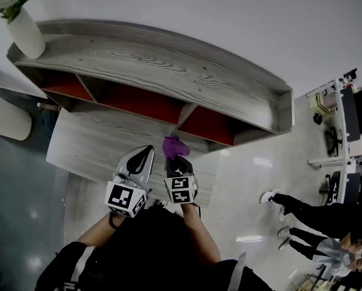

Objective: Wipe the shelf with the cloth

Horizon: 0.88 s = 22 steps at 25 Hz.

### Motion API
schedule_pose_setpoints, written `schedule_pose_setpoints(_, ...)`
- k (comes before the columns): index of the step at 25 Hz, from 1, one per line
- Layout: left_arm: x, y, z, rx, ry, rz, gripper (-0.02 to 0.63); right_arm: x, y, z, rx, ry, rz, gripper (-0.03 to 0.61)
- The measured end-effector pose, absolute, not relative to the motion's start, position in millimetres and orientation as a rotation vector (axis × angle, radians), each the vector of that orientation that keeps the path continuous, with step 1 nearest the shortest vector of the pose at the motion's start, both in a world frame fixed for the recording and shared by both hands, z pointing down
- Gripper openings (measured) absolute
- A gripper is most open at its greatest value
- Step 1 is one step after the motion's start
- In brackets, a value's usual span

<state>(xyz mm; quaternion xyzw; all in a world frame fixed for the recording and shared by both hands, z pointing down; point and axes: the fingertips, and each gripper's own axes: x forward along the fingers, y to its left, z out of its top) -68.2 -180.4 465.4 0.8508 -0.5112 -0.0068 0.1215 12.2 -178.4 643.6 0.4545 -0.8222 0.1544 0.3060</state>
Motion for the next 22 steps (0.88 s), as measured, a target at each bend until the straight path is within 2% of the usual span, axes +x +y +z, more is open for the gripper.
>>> schedule_pose_setpoints(7, -44.7, -180.4, 463.3, 2.521, -1.450, -0.016, 0.003, 42.9, -169.4, 613.5, 1.327, -2.218, 0.448, 0.067)
schedule_pose_setpoints(22, 2.7, -145.8, 444.4, 2.578, -1.468, -0.016, 0.003, 114.1, -145.6, 482.0, 1.641, -2.419, 0.334, 0.069)
